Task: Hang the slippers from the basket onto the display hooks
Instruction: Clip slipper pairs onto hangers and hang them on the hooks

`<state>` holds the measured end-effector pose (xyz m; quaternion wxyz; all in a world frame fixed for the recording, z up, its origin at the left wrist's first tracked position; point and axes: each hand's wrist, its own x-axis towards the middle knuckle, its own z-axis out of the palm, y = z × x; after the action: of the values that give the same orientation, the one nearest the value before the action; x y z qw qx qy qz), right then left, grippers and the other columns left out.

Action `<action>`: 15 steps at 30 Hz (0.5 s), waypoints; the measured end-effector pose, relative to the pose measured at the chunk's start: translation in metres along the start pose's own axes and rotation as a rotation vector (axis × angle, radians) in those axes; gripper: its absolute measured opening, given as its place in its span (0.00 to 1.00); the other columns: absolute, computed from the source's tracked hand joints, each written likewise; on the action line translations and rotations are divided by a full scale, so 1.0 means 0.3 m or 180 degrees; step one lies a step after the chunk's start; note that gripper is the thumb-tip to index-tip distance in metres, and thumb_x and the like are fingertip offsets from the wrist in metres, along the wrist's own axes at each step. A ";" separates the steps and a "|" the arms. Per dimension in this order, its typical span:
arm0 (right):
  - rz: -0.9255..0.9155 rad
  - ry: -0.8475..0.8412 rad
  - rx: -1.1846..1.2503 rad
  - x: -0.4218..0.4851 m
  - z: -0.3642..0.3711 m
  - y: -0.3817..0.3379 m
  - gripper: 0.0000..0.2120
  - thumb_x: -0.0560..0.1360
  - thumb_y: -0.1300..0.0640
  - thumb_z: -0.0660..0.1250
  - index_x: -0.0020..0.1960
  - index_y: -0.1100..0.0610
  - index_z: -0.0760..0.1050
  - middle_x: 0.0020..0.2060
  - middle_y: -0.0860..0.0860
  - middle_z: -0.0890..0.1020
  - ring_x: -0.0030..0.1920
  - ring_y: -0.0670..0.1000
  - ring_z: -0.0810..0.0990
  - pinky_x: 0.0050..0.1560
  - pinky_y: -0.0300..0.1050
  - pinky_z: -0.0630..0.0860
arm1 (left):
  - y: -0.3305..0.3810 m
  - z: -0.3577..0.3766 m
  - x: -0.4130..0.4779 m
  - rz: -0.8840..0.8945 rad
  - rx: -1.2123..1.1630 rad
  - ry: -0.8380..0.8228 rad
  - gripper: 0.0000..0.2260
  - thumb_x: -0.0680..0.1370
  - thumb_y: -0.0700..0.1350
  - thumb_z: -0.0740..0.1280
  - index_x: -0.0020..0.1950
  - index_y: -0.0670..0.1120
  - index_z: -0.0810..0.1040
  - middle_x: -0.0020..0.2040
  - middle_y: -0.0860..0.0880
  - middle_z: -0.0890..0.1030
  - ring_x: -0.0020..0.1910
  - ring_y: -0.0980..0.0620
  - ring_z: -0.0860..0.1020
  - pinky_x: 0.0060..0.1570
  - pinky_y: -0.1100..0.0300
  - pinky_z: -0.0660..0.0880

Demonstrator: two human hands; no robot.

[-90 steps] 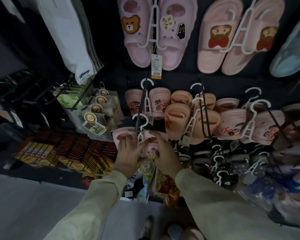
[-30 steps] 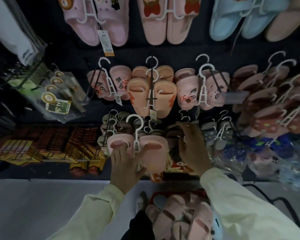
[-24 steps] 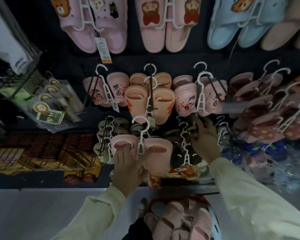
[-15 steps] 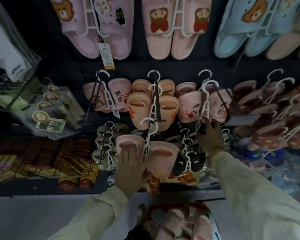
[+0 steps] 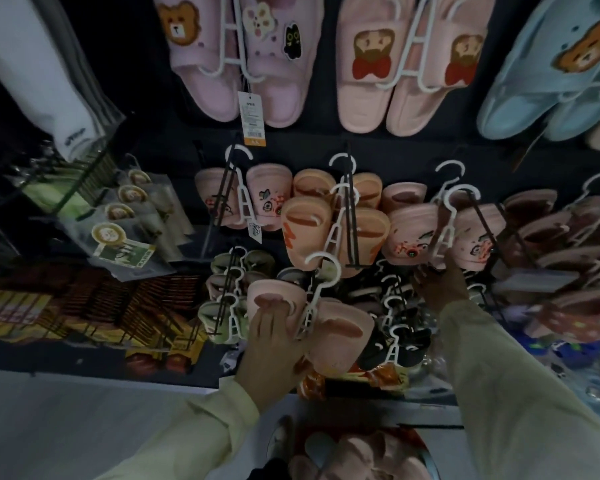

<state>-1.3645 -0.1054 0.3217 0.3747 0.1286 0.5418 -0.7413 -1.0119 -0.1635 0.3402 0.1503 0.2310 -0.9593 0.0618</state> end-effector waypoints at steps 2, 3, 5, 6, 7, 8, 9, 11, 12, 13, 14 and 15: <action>-0.0031 0.0009 0.0203 0.001 0.025 0.005 0.23 0.80 0.44 0.63 0.69 0.56 0.73 0.65 0.55 0.76 0.60 0.56 0.76 0.55 0.52 0.73 | -0.008 0.005 -0.008 0.0021 0.0053 -0.0098 0.47 0.61 0.59 0.78 0.76 0.56 0.60 0.59 0.36 0.68 0.58 0.35 0.69 0.56 0.37 0.72; -0.0103 0.0053 0.0279 -0.017 0.038 0.000 0.19 0.80 0.44 0.62 0.64 0.55 0.75 0.64 0.55 0.76 0.58 0.56 0.76 0.58 0.53 0.72 | -0.011 0.008 -0.012 0.0049 0.0054 -0.0116 0.46 0.61 0.58 0.78 0.76 0.56 0.61 0.60 0.36 0.68 0.58 0.35 0.69 0.56 0.37 0.71; -0.0207 0.0038 0.0262 -0.016 0.056 -0.009 0.13 0.81 0.45 0.61 0.56 0.54 0.76 0.62 0.56 0.77 0.60 0.57 0.76 0.60 0.55 0.72 | -0.016 0.006 -0.016 0.0060 0.0026 -0.0110 0.43 0.62 0.58 0.78 0.74 0.56 0.64 0.60 0.36 0.68 0.58 0.35 0.70 0.56 0.36 0.71; -0.0213 -0.0006 0.0315 -0.009 0.056 -0.008 0.12 0.81 0.47 0.61 0.55 0.53 0.76 0.61 0.56 0.77 0.62 0.58 0.75 0.59 0.55 0.73 | -0.017 0.003 -0.016 0.0053 0.0011 -0.0105 0.43 0.62 0.57 0.78 0.74 0.56 0.66 0.60 0.36 0.69 0.58 0.35 0.70 0.56 0.36 0.72; -0.0191 0.0018 0.0319 -0.018 0.057 -0.006 0.10 0.82 0.48 0.61 0.54 0.53 0.76 0.60 0.56 0.77 0.62 0.58 0.76 0.56 0.54 0.75 | -0.017 -0.002 -0.016 0.0043 -0.0004 -0.0089 0.42 0.61 0.58 0.78 0.73 0.56 0.67 0.59 0.36 0.69 0.58 0.36 0.70 0.56 0.36 0.72; -0.0182 -0.0065 0.0334 -0.012 0.055 -0.002 0.08 0.83 0.51 0.60 0.53 0.52 0.75 0.58 0.56 0.78 0.59 0.56 0.77 0.52 0.51 0.77 | -0.019 -0.004 -0.018 0.0030 -0.0016 -0.0075 0.42 0.61 0.58 0.78 0.73 0.56 0.67 0.59 0.37 0.69 0.57 0.36 0.70 0.55 0.36 0.73; -0.0218 -0.0084 0.0294 -0.017 0.055 -0.003 0.08 0.83 0.51 0.58 0.53 0.52 0.75 0.56 0.55 0.78 0.56 0.55 0.78 0.48 0.50 0.78 | -0.020 -0.004 -0.019 0.0012 -0.0023 -0.0068 0.42 0.60 0.58 0.78 0.72 0.56 0.67 0.58 0.37 0.69 0.57 0.36 0.70 0.55 0.36 0.73; -0.0102 -0.0001 0.0444 -0.019 0.054 0.006 0.12 0.83 0.46 0.57 0.54 0.52 0.76 0.55 0.53 0.79 0.54 0.56 0.78 0.49 0.53 0.76 | -0.025 0.002 -0.023 -0.0017 -0.0013 -0.0072 0.43 0.59 0.58 0.79 0.72 0.56 0.68 0.57 0.37 0.69 0.57 0.36 0.70 0.56 0.36 0.73; -0.0079 0.0048 0.0423 -0.012 0.045 0.015 0.14 0.82 0.44 0.57 0.55 0.52 0.75 0.54 0.53 0.80 0.54 0.57 0.78 0.54 0.55 0.74 | -0.027 0.007 -0.025 -0.0013 -0.0001 -0.0072 0.43 0.59 0.58 0.79 0.72 0.55 0.69 0.57 0.36 0.70 0.57 0.37 0.70 0.57 0.37 0.70; -0.0142 0.0181 0.0352 -0.003 0.027 0.020 0.15 0.81 0.42 0.58 0.56 0.51 0.75 0.55 0.53 0.79 0.56 0.58 0.77 0.59 0.57 0.72 | -0.027 0.011 -0.028 -0.0002 0.0003 -0.0064 0.42 0.59 0.59 0.79 0.72 0.55 0.70 0.57 0.36 0.70 0.57 0.37 0.70 0.58 0.39 0.68; -0.0084 0.0070 0.0468 0.105 -0.033 0.045 0.17 0.78 0.39 0.62 0.58 0.49 0.74 0.59 0.54 0.78 0.60 0.59 0.76 0.64 0.59 0.70 | -0.025 0.011 -0.031 0.0001 -0.0009 -0.0052 0.42 0.59 0.59 0.79 0.71 0.55 0.70 0.57 0.36 0.70 0.57 0.37 0.70 0.59 0.40 0.66; -0.0196 0.0119 0.0297 0.151 -0.074 0.058 0.22 0.73 0.35 0.67 0.61 0.47 0.73 0.64 0.54 0.75 0.65 0.61 0.73 0.66 0.61 0.69 | -0.023 0.007 -0.031 -0.0013 -0.0035 -0.0027 0.42 0.59 0.59 0.79 0.71 0.56 0.70 0.57 0.37 0.70 0.57 0.37 0.70 0.58 0.40 0.67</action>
<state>-1.3882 -0.1064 0.2740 0.3351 0.1430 0.5173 -0.7744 -1.0014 -0.1661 0.3357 0.1476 0.2323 -0.9598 0.0553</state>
